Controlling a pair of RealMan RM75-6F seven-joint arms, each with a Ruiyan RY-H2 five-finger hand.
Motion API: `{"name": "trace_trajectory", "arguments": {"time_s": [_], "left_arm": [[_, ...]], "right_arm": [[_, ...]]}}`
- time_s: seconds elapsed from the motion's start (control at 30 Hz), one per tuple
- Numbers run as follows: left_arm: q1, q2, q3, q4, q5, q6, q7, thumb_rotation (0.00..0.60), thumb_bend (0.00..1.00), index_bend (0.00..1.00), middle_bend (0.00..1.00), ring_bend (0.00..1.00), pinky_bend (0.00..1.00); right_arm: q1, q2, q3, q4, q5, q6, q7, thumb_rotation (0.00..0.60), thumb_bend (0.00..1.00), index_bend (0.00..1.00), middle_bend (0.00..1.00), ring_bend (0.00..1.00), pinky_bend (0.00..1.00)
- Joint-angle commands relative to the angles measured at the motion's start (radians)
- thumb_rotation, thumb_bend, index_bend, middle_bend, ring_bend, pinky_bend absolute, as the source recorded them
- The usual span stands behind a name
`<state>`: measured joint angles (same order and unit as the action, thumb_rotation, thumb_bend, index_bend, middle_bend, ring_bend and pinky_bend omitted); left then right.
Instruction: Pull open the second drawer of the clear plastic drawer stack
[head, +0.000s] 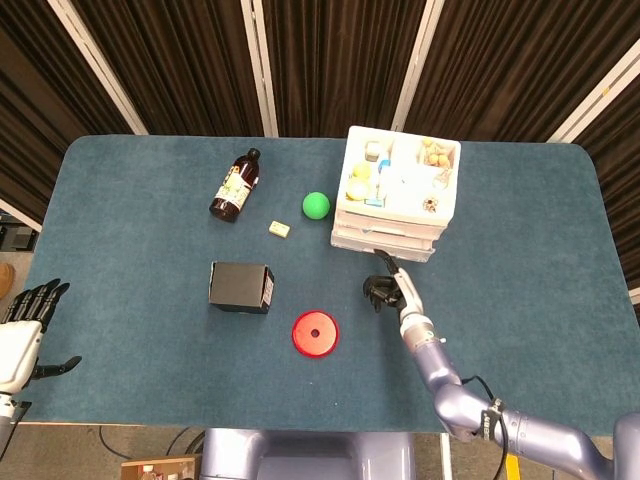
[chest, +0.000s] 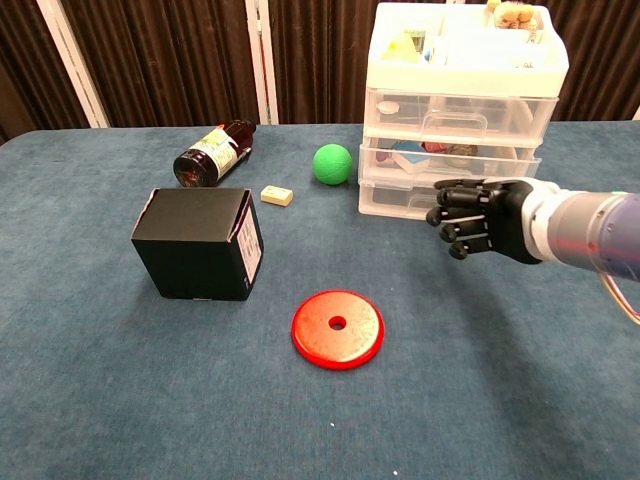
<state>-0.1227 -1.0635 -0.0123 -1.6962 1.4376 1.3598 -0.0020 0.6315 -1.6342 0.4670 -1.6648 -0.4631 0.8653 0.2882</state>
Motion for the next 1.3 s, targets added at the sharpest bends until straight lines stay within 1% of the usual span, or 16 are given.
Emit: {"name": "trace_trajectory", "arguments": {"time_s": [0.03,0.27,0.4,0.47,0.6,0.7,1.0,1.1,1.17,1.27,1.3], "left_arm": [[0.0,0.0,0.0,0.0,0.002,0.002,0.002,0.6,0.03,0.01,0.0,0.0,0.01],[0.002,-0.002,0.0,0.0,0.001,0.005,0.006,0.6,0.03,0.01,0.0,0.0,0.01],[0.002,-0.003,-0.001,0.0,0.001,0.009,0.01,0.6,0.03,0.01,0.0,0.0,0.01],[0.003,-0.004,-0.001,0.0,0.002,0.011,0.012,0.6,0.03,0.01,0.0,0.0,0.01],[0.003,-0.006,-0.001,0.001,0.001,0.012,0.017,0.6,0.03,0.01,0.0,0.0,0.01],[0.004,-0.006,-0.002,0.0,0.0,0.013,0.017,0.6,0.03,0.01,0.0,0.0,0.01],[0.004,-0.007,-0.002,0.002,-0.001,0.013,0.015,0.6,0.03,0.01,0.0,0.0,0.01],[0.004,-0.006,-0.002,0.0,-0.004,0.01,0.014,0.6,0.03,0.01,0.0,0.0,0.01],[0.003,-0.006,-0.003,-0.001,-0.008,0.008,0.015,0.6,0.03,0.01,0.0,0.0,0.01],[0.002,-0.006,-0.003,-0.002,-0.01,0.004,0.015,0.6,0.03,0.01,0.0,0.0,0.01],[0.002,-0.006,-0.003,-0.002,-0.012,0.003,0.016,0.6,0.03,0.01,0.0,0.0,0.01]], "right_arm": [[-0.029,0.012,-0.029,-0.037,-0.047,0.035,-0.009,0.6,0.76,0.0,0.7,0.72,0.76],[-0.095,0.021,-0.083,-0.131,-0.219,0.171,-0.031,0.6,0.76,0.0,0.7,0.72,0.76],[-0.107,0.039,-0.093,-0.162,-0.285,0.225,-0.073,0.6,0.76,0.0,0.7,0.72,0.76],[-0.106,0.046,-0.09,-0.173,-0.291,0.246,-0.1,0.6,0.76,0.01,0.7,0.72,0.76],[-0.094,0.073,-0.076,-0.177,-0.254,0.25,-0.154,0.6,0.76,0.01,0.7,0.72,0.76],[-0.074,0.09,-0.067,-0.156,-0.196,0.239,-0.208,0.6,0.76,0.01,0.7,0.72,0.76],[-0.026,0.112,-0.045,-0.081,-0.083,0.208,-0.297,0.6,0.76,0.06,0.7,0.72,0.76],[-0.014,0.116,-0.035,-0.064,-0.064,0.21,-0.316,0.6,0.76,0.13,0.71,0.73,0.76],[-0.007,0.12,-0.03,-0.054,-0.047,0.213,-0.329,0.6,0.76,0.21,0.72,0.74,0.76],[-0.001,0.122,-0.028,-0.043,-0.031,0.214,-0.342,0.6,0.76,0.29,0.72,0.74,0.76],[0.0,0.122,-0.028,-0.038,-0.025,0.212,-0.344,0.6,0.76,0.31,0.72,0.74,0.76]]}}
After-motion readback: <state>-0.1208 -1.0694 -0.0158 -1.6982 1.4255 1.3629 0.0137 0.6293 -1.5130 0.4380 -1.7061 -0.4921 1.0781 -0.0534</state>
